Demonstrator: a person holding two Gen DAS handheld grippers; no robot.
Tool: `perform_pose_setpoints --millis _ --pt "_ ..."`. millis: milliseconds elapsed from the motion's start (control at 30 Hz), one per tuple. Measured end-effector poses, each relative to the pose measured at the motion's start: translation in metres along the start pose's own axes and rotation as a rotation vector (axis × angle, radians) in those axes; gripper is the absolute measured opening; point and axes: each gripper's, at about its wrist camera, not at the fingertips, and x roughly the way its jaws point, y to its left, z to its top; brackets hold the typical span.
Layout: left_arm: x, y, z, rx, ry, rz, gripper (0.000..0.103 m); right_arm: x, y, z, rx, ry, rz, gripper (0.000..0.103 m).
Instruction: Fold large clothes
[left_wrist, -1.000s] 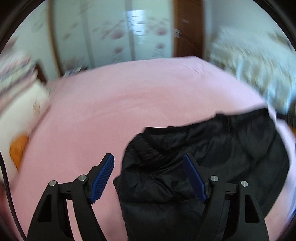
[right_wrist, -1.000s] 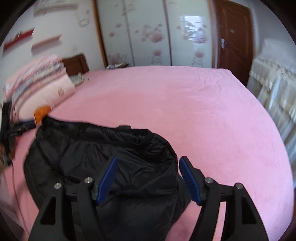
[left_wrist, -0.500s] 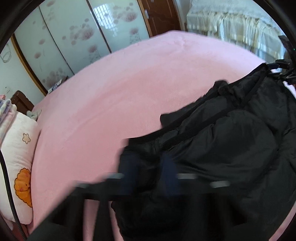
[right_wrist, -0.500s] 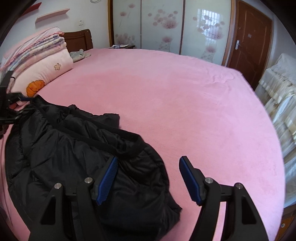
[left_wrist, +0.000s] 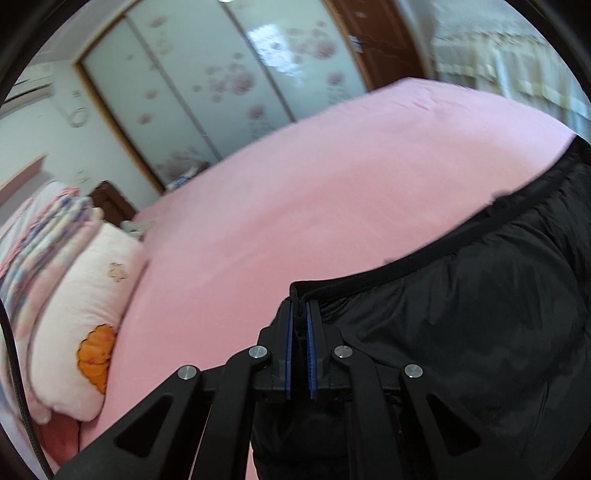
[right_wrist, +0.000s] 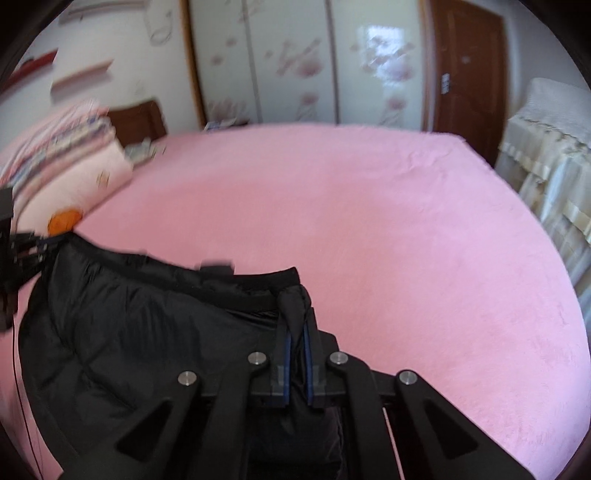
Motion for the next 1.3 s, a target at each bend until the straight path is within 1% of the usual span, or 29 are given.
perform_pose_setpoints --millis 67,167,233,300,333,400,500,600,733,800,867,933,967,1000,1033,1167,1267,1300 --pt "0.008 0.000 0.007 -0.033 0.008 0.042 0.004 0.004 0.001 0.004 0.012 -0.016 -0.038 0.004" --pt "0.032 -0.006 0.009 -0.080 0.065 0.070 0.004 0.017 0.003 0.006 0.020 -0.001 -0.088 0.004" --pt "0.051 -0.013 0.006 -0.094 0.114 0.087 0.004 0.034 0.002 0.001 0.023 0.042 -0.127 0.004" --pt "0.074 -0.023 -0.004 -0.100 0.179 0.098 0.004 0.054 0.001 -0.012 0.043 0.099 -0.148 0.004" --pt "0.085 -0.028 -0.010 -0.098 0.212 0.100 0.004 0.060 0.002 -0.016 0.044 0.114 -0.155 0.004" --pt "0.097 -0.034 -0.019 -0.099 0.241 0.104 0.004 0.072 0.003 -0.029 0.050 0.142 -0.165 0.004" --pt "0.109 -0.034 -0.028 -0.129 0.263 0.092 0.004 0.079 0.002 -0.040 0.062 0.145 -0.172 0.004" --pt "0.114 -0.036 -0.032 -0.138 0.266 0.079 0.004 0.085 0.002 -0.048 0.074 0.149 -0.183 0.004" --pt "0.118 -0.036 -0.037 -0.164 0.274 0.053 0.007 0.089 -0.004 -0.048 0.093 0.155 -0.194 0.004" --pt "0.119 -0.034 -0.038 -0.176 0.274 0.041 0.009 0.090 -0.005 -0.046 0.092 0.168 -0.221 0.006" --pt "0.117 -0.031 -0.038 -0.179 0.275 0.034 0.017 0.089 -0.006 -0.043 0.097 0.178 -0.218 0.006" --pt "0.113 -0.029 -0.038 -0.191 0.276 0.042 0.041 0.083 -0.008 -0.040 0.117 0.180 -0.209 0.010" --pt "0.111 -0.027 -0.037 -0.204 0.279 0.045 0.049 0.078 -0.010 -0.038 0.126 0.183 -0.210 0.012" --pt "0.108 -0.022 -0.037 -0.226 0.285 0.060 0.064 0.074 -0.011 -0.036 0.137 0.183 -0.206 0.014" --pt "0.104 -0.017 -0.037 -0.249 0.285 0.071 0.072 0.066 -0.014 -0.034 0.152 0.176 -0.205 0.014" --pt "0.074 0.000 -0.039 -0.350 0.260 0.053 0.072 0.034 -0.018 -0.027 0.200 0.128 -0.214 0.015" --pt "0.047 0.010 -0.038 -0.393 0.229 0.058 0.072 0.007 -0.016 -0.021 0.241 0.128 -0.192 0.015" --pt "0.032 0.012 -0.038 -0.418 0.216 0.052 0.072 -0.003 -0.014 -0.020 0.258 0.136 -0.185 0.015"
